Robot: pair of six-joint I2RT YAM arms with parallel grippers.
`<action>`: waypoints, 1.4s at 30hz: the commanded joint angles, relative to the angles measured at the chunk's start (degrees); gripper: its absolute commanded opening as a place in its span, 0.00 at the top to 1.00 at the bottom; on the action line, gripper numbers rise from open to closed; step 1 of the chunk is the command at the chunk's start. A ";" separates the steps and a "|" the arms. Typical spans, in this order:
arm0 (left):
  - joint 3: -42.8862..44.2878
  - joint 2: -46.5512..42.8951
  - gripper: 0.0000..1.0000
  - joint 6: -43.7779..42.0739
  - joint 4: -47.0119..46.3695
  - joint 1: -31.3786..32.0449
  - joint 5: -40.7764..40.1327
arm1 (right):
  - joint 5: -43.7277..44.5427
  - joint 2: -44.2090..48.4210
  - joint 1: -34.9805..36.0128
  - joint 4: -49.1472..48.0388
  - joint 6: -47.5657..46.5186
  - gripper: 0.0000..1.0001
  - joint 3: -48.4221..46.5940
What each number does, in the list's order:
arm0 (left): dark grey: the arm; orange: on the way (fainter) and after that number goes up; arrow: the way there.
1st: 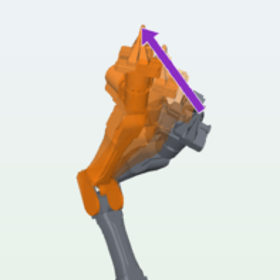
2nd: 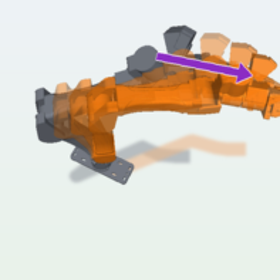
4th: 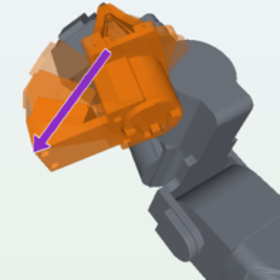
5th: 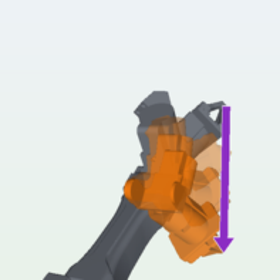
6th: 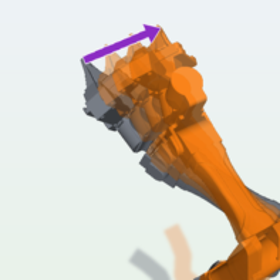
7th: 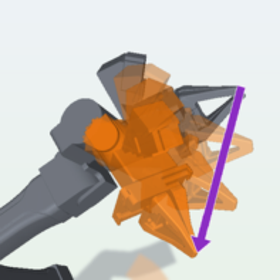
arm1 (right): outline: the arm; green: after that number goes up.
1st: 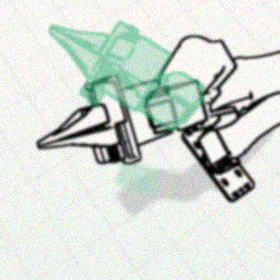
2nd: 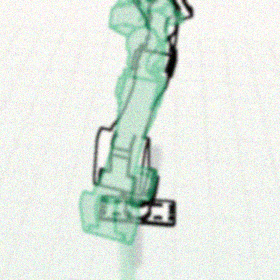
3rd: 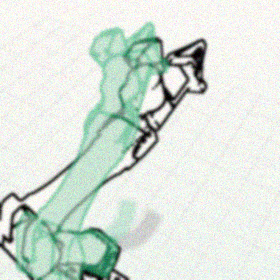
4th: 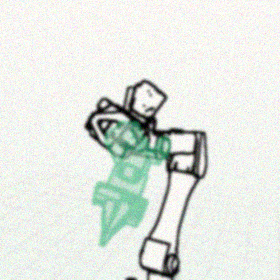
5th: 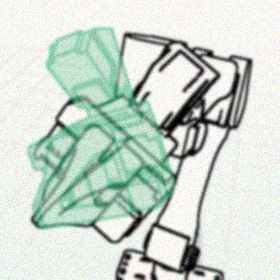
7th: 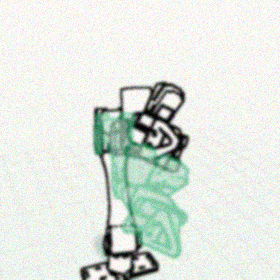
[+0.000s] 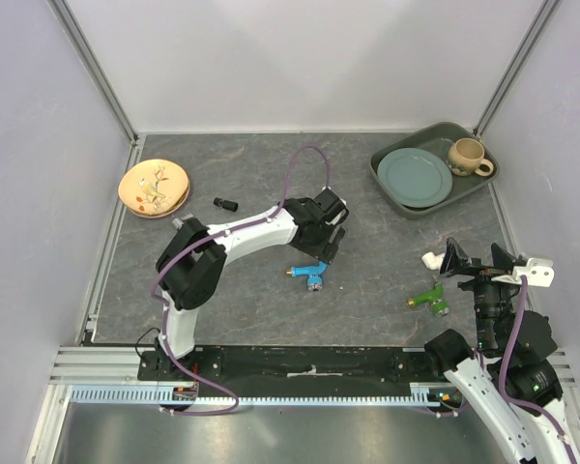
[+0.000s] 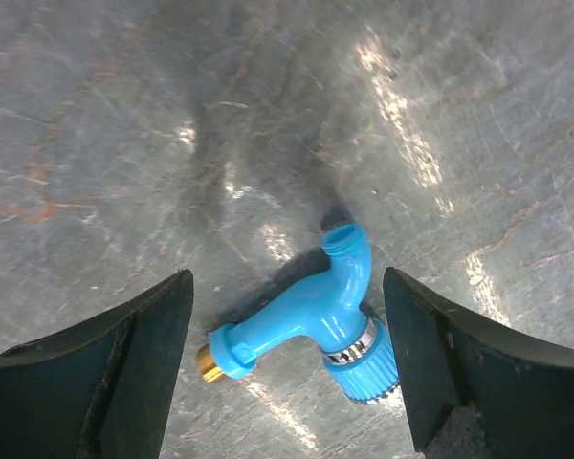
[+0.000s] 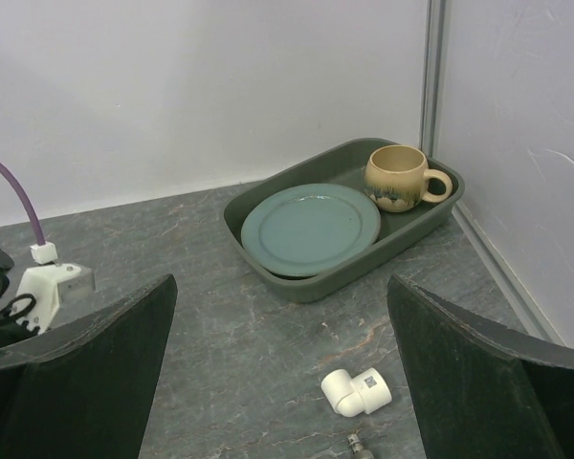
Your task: Install the water faucets
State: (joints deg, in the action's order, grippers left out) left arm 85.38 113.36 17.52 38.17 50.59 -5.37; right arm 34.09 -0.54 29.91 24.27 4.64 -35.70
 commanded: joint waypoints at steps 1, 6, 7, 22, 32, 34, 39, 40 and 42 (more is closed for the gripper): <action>2.34 -5.16 0.14 5.32 -0.20 -4.51 -6.31 | -0.16 0.27 0.41 -1.16 -0.43 0.02 -0.77; -1.27 -8.94 0.11 14.71 -1.79 -11.82 -10.53 | -0.25 0.27 0.41 -1.07 -0.51 0.02 -0.86; -2.75 -9.47 0.10 16.22 -2.31 -14.09 -12.63 | -0.42 0.18 0.41 -1.07 -0.43 0.02 -0.86; -8.92 -9.56 0.12 32.31 -9.87 -30.80 -23.90 | -0.16 0.27 0.50 -1.16 -0.87 0.02 -0.68; -10.59 -6.67 0.19 35.83 -10.31 -34.68 -26.98 | -0.25 0.18 0.67 -1.16 -1.04 0.02 -0.60; -10.59 -5.44 0.22 35.92 -10.14 -35.47 -27.07 | -0.16 0.18 0.67 -1.24 -1.13 0.02 -0.60; -11.73 -4.03 0.24 37.24 -10.14 -36.70 -26.98 | -0.16 0.18 0.76 -1.24 -1.22 0.02 -0.60; -11.82 -3.85 0.25 37.41 -10.05 -36.79 -26.98 | -0.16 0.18 0.85 -1.33 -1.22 0.02 -0.51; -12.26 -3.50 0.25 37.41 -10.14 -36.96 -26.80 | -0.25 0.27 0.76 -1.33 -1.22 0.02 -0.51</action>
State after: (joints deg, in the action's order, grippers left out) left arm 73.78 109.10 51.42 29.82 14.04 -29.63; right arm 34.09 -0.54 30.24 24.23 4.23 -35.70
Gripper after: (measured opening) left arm 0.756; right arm 0.982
